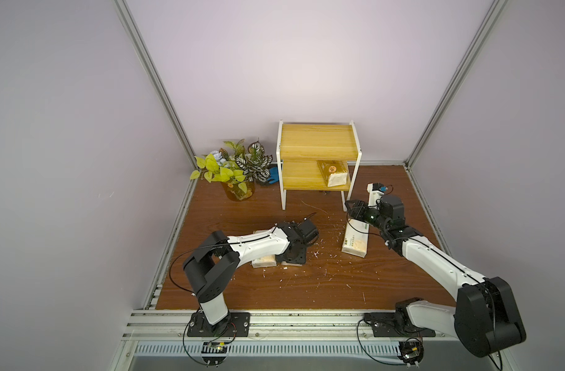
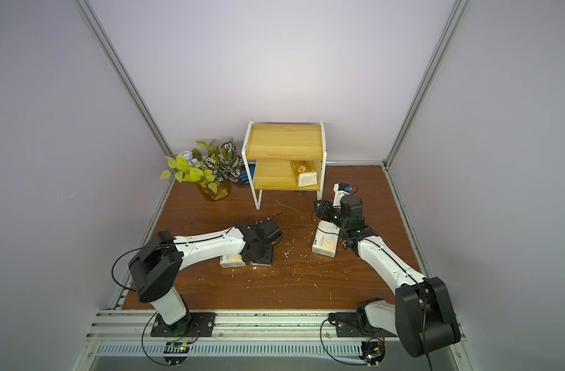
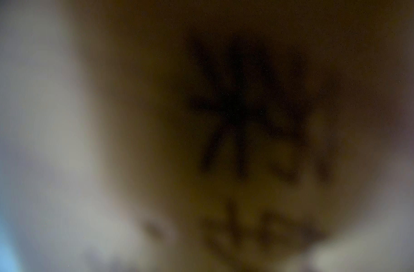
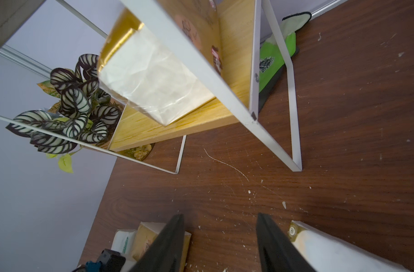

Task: Place the tissue boxes on the shelf by color
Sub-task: Pick up the box of tissues from the center of the board, then place a box of tissues on the shelf.

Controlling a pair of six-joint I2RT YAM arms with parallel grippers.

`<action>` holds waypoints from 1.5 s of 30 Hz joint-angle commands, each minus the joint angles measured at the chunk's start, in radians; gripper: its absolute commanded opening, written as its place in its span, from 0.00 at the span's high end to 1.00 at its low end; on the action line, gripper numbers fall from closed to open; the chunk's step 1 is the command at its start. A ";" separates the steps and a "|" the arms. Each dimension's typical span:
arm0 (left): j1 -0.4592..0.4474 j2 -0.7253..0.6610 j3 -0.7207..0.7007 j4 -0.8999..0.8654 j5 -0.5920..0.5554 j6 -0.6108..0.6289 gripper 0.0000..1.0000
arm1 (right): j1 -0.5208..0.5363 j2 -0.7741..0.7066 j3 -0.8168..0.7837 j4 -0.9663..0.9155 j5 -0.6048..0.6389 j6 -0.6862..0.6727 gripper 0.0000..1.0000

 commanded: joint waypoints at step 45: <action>0.141 0.215 0.827 -0.134 -0.340 0.334 0.46 | 0.007 -0.066 0.038 0.001 0.009 -0.035 0.46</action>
